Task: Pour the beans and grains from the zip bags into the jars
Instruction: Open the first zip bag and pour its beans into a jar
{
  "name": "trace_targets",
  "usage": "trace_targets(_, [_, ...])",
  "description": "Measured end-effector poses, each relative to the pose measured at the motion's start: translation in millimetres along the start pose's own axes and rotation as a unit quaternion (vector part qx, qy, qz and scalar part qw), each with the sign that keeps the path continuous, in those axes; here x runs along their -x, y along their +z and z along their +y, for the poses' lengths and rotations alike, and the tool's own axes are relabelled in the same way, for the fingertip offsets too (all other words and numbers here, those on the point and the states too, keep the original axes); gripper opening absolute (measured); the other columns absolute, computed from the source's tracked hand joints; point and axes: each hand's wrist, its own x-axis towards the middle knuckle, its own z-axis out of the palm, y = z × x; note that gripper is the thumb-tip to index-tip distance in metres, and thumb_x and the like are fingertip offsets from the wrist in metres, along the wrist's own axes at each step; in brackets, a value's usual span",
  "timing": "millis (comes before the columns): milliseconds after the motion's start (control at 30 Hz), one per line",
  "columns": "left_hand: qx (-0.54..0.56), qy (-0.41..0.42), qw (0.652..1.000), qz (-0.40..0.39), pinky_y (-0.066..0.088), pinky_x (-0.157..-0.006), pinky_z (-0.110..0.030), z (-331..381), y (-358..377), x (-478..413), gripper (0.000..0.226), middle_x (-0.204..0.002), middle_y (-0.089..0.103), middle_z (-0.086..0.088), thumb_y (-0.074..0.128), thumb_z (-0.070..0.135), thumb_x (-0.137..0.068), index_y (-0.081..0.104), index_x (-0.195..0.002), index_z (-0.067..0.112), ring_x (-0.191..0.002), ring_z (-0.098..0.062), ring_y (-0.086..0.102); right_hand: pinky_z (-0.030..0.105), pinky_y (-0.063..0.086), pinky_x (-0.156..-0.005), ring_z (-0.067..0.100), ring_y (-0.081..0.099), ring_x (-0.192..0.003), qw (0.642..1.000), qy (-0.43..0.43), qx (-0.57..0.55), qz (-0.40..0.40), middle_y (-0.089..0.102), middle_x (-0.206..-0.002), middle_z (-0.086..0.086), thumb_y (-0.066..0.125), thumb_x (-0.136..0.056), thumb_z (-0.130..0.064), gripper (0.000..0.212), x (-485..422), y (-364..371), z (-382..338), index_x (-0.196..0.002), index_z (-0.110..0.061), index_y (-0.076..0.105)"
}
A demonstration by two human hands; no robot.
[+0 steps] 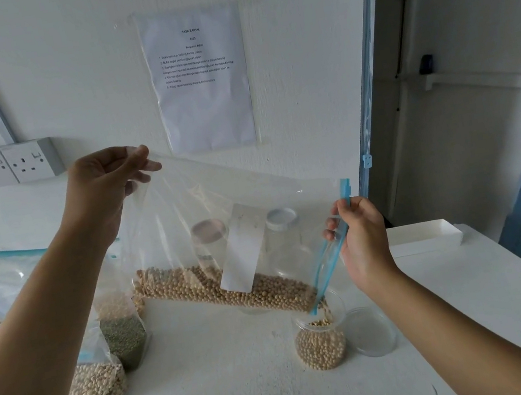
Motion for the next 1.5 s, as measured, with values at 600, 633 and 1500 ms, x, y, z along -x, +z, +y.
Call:
trace_targets(600, [-0.005,0.001,1.0,-0.011,0.044,-0.07,-0.023,-2.5,1.9,-4.0,0.012,-0.08,0.078,0.002,0.071,0.025,-0.094,0.073,-0.094,0.012,-0.068,-0.01,0.061,0.026,0.042,-0.055,0.012,0.045,-0.06,1.0,0.001,0.017,0.008,0.05,-0.072,-0.001,0.048,-0.107,-0.009,0.021,11.0,-0.4,2.0,-0.087,-0.01,0.046])
trace_targets(633, [-0.006,0.0,1.0,-0.011,0.045,-0.071,-0.023,-1.5,2.2,-3.2,0.013,-0.08,0.078,0.002,0.071,0.025,-0.094,0.073,-0.094,0.012,-0.069,-0.01,0.061,0.026,0.042,-0.055,0.012,0.044,-0.06,1.0,0.001,0.024,0.009,0.05,-0.072,-0.001,0.049,-0.107,-0.01,0.02,11.7,-0.5,1.7,-0.087,-0.01,0.046])
trace_targets(1500, [0.002,-0.003,1.0,-0.012,0.046,-0.072,-0.024,-5.4,2.0,-8.7,0.017,-0.086,0.079,-0.002,0.073,0.028,-0.092,0.074,-0.097,0.012,-0.071,-0.012,0.062,0.027,0.04,-0.057,0.012,0.042,-0.06,0.999,-0.018,0.045,-0.002,0.05,-0.071,-0.002,0.048,-0.107,-0.007,0.023,10.1,-1.4,1.4,-0.085,-0.011,0.043])
